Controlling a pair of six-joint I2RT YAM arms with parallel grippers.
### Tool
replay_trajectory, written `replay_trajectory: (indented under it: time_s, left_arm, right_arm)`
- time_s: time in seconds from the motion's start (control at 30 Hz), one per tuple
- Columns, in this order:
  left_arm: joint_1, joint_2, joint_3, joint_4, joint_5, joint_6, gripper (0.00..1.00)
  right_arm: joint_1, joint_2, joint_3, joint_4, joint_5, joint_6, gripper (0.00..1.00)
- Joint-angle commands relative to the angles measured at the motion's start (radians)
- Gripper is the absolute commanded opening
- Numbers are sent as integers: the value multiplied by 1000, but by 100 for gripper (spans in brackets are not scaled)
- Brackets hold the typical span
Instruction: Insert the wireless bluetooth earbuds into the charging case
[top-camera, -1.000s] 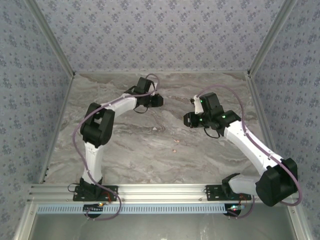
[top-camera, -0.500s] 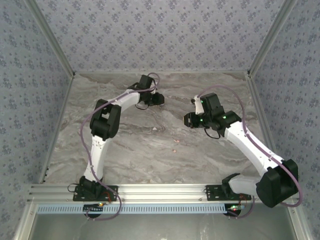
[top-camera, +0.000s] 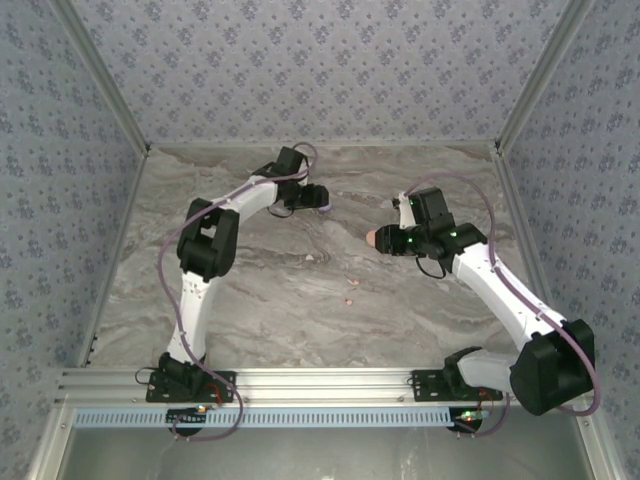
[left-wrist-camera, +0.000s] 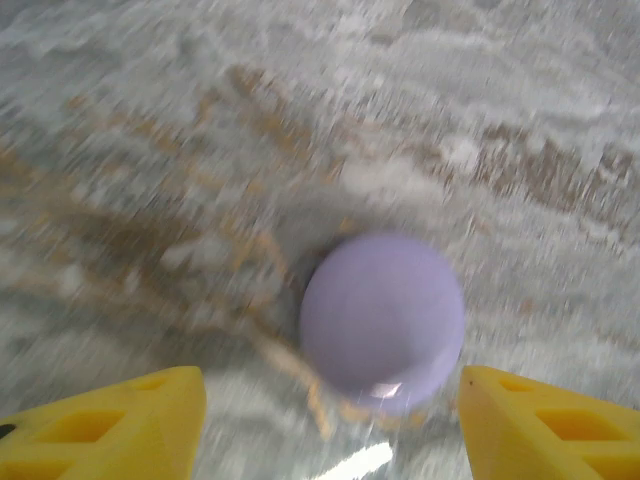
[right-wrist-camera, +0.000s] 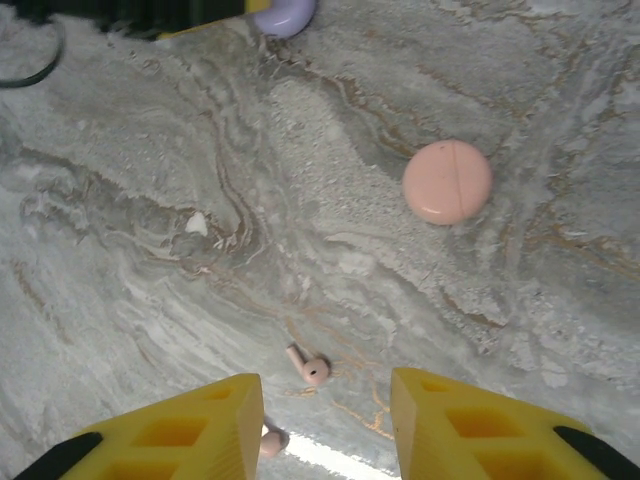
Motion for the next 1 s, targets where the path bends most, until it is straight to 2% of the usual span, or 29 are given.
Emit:
replay_trajectory:
  time_s: [0.0,0.27,0.43,0.53,0.77,0.97]
  left_arm:
    - [-8,-217,-102,-13,-79,58,68]
    - [-12,-553,-394,-11,-99,25,68]
    - [-47,-730,-571,-3,-121,-11,68]
    - [-79,-787,-626,-34,-141,-27,68]
    - [-99,-903,-770,11,-145,-91,69]
    - [-100,-934,-799,-3,-152,-96,69]
  right_arm:
    - [-27,40,1,10,-3,-40,45]
    - [-76,191,54,39,-45,-99,56]
    - [-81,301,103,43,-21,-119,73]
    - [-78,366,134,41,-14,-123,80]
    - [-34,502,244,-12,127,-143,83]
    - [5,597,326,-53,211,-146,83]
